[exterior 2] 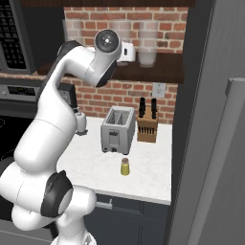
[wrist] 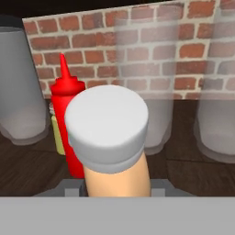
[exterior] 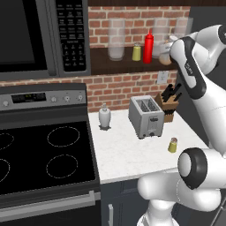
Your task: Put the shaker and condiment bottle from the counter next to their counterparts in the cabinet.
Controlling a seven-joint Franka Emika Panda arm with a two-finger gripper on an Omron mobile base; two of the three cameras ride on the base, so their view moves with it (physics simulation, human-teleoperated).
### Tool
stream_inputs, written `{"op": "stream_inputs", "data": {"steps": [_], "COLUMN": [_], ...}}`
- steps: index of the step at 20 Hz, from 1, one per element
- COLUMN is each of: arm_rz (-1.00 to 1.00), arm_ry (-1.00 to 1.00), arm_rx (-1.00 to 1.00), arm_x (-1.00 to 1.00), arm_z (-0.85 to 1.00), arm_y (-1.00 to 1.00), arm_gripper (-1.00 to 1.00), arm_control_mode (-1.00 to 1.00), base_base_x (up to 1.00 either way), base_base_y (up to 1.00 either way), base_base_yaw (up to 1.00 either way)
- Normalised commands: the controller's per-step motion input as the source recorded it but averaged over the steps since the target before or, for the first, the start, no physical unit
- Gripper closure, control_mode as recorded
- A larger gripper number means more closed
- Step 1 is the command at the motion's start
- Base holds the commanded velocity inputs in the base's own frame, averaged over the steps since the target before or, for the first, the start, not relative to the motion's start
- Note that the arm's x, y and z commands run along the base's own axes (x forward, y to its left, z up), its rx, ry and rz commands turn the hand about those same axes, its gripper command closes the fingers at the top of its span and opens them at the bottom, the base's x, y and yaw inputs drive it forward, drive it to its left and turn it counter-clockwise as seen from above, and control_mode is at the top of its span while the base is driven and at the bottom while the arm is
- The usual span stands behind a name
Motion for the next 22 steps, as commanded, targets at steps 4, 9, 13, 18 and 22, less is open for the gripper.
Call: {"op": "stream_inputs", "data": {"steps": [4,9,13,18,22], "arm_rz": [0.0,0.0,0.0,0.0,0.0], "arm_ry": [-0.03,0.0,0.0,0.0,0.0], "arm_rx": [-0.02,0.0,0.0,0.0,0.0], "arm_x": [0.13,0.18,0.26,0.26,0.22], "arm_z": [-0.07,-0.02,0.0,0.0,0.0], "arm_y": [0.0,0.0,0.0,0.0,0.0], "arm_gripper": [1.0,1.0,1.0,1.0,1.0], "arm_control_mode": [-1.0,-1.0,-1.0,-1.0,-1.0], "base_base_x": [0.0,0.0,0.0,0.0,0.0], "base_base_y": [0.0,0.0,0.0,0.0,0.0], "base_base_yaw": [0.0,0.0,0.0,0.0,0.0]}}
